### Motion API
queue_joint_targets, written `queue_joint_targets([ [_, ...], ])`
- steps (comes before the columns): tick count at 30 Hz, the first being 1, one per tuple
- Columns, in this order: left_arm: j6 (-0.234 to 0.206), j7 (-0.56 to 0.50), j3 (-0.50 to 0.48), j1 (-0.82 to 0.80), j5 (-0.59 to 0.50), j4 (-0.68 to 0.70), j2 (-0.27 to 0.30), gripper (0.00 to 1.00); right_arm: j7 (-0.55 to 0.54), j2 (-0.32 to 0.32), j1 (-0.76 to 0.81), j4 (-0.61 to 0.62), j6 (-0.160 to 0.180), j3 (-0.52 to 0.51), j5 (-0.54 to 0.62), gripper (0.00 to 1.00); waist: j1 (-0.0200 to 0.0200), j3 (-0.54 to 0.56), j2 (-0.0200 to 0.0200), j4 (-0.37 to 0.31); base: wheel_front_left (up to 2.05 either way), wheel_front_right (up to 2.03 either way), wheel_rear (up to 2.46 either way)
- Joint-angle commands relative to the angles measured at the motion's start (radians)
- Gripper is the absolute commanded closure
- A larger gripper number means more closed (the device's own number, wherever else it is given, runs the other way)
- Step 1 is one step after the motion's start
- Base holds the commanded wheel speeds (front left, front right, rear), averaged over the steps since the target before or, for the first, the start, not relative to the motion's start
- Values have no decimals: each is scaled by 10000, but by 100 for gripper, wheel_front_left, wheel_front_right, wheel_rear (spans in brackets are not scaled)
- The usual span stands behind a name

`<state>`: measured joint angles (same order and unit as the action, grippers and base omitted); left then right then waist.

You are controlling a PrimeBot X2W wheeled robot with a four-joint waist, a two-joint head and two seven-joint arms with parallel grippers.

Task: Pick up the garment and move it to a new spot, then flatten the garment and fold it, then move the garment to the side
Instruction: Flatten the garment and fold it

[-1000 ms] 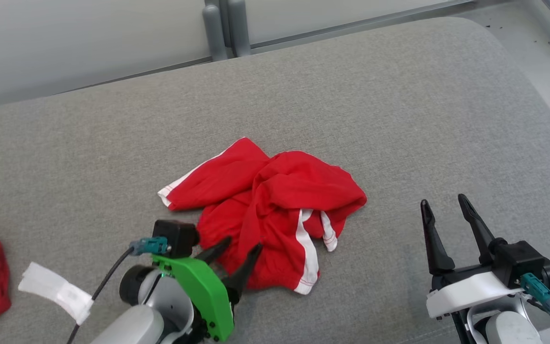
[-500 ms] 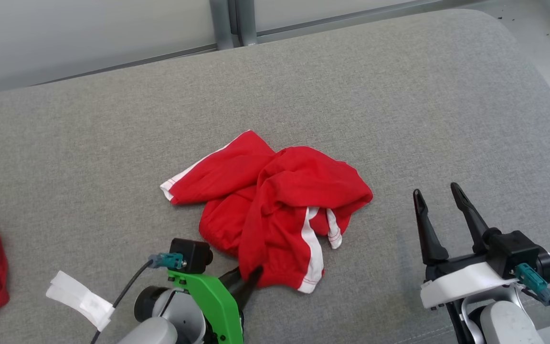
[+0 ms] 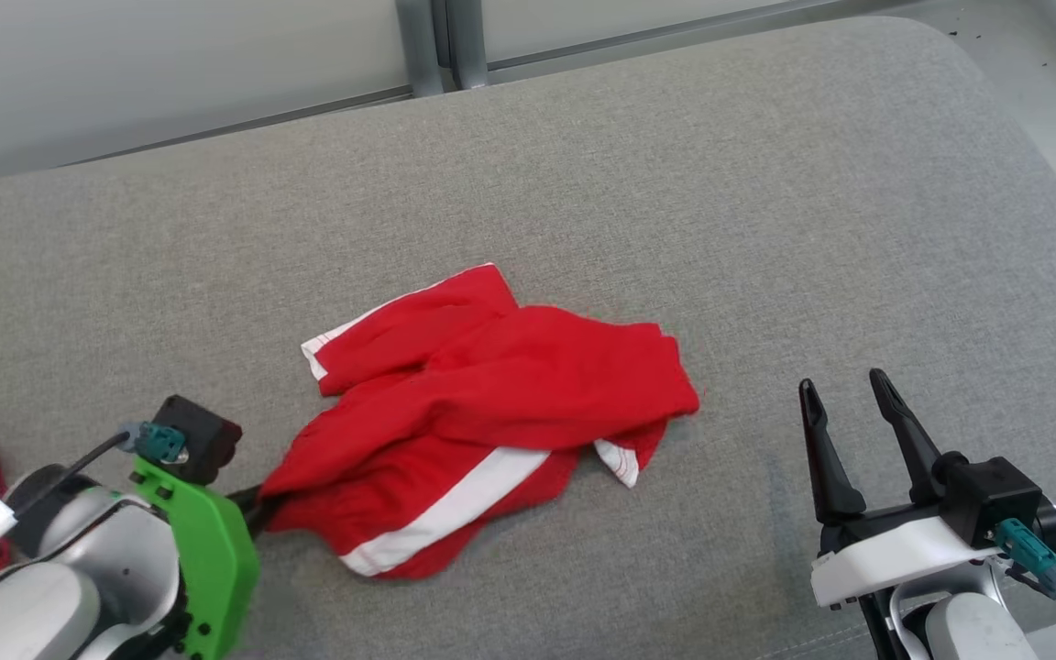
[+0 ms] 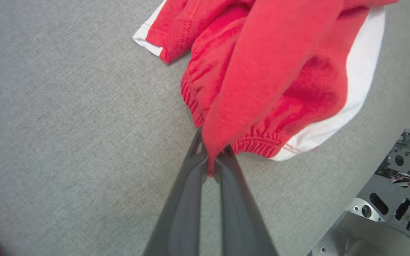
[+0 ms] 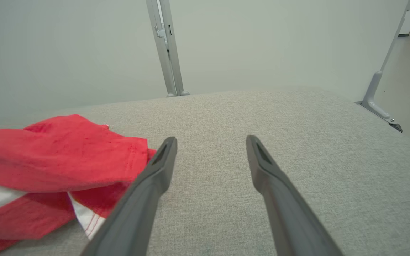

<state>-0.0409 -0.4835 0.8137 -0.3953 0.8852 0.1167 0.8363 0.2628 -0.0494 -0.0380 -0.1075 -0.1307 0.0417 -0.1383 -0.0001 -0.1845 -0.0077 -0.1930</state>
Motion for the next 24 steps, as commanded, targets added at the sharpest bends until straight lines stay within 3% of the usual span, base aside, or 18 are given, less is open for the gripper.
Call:
queue_joint_targets([
  [1, -72, -186, 26, -126, -112, 135, 284, 100, 32, -22, 43, -33, -1, 10, -80, 0, 1, -7, 77, 10, 0, 0, 0],
  [4, -172, -485, 71, 41, 15, 359, 472, 100, 32, -23, 0, -70, -1, 60, -128, 0, 1, 14, 77, 9, 0, 0, 0],
  [5, -245, -410, 55, 112, 58, 389, 385, 91, 32, -22, -5, -79, -1, 79, -132, 0, 1, 24, 77, 1, 0, 0, 0],
  [6, -340, -324, 37, 187, 100, 395, 279, 53, 32, -22, -11, -91, -1, 98, -133, 0, 1, 38, 77, -13, 0, 0, 0],
  [7, -413, -230, 42, 278, 154, 392, 182, 0, 32, -23, -12, -102, -1, 109, -120, 0, 1, 53, 77, -34, 0, 0, 0],
  [12, -889, 481, -160, 769, -23, 668, 214, 0, 32, -22, 74, -30, -1, 63, 67, 0, 1, 151, 77, -234, 0, 0, 0],
  [15, -1346, 842, -282, 997, -495, 1590, 542, 0, 32, -20, 194, 58, -1, -86, 173, 0, 1, 175, 77, -301, 0, 0, 0],
  [17, -1423, 883, -226, 967, -661, 2152, 523, 0, 32, -23, 220, 90, -1, -167, 197, 0, 1, 170, 77, -277, 0, 0, 0],
  [21, -1472, 690, 208, 202, -1313, 3788, -415, 0, 30, -12, 348, 166, -1, -305, 317, 0, 1, 107, 77, -148, 0, 0, 0],
  [24, -1327, 471, 795, -475, -1689, 3547, -1685, 0, 32, -25, 287, 202, -1, -329, 374, 0, 1, 46, 77, -209, 0, 0, 0],
])
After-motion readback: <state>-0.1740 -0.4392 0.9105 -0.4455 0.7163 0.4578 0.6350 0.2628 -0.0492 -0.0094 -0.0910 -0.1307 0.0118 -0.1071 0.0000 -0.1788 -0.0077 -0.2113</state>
